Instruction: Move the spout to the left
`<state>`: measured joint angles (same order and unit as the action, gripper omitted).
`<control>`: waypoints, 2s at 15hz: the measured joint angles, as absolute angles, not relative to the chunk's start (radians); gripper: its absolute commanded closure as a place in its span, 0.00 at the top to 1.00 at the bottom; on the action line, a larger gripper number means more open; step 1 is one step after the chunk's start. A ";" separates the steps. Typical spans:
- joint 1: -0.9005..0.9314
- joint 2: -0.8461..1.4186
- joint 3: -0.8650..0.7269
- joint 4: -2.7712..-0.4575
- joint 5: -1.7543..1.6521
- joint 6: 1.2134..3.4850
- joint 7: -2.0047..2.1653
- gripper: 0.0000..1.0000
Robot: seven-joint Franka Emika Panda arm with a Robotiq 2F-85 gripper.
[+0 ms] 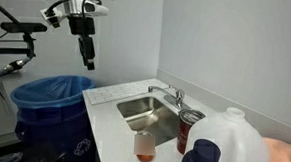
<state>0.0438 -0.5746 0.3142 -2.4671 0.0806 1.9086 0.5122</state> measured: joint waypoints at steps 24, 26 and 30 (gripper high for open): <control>0.043 -0.566 0.315 -2.449 0.056 1.908 0.513 1.00; 0.042 -0.519 0.315 -2.343 0.023 1.877 0.518 1.00; 0.039 -0.442 0.315 -2.232 0.004 1.835 0.525 1.00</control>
<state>0.0394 -0.4415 0.3146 -2.2324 0.0041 1.8352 0.5254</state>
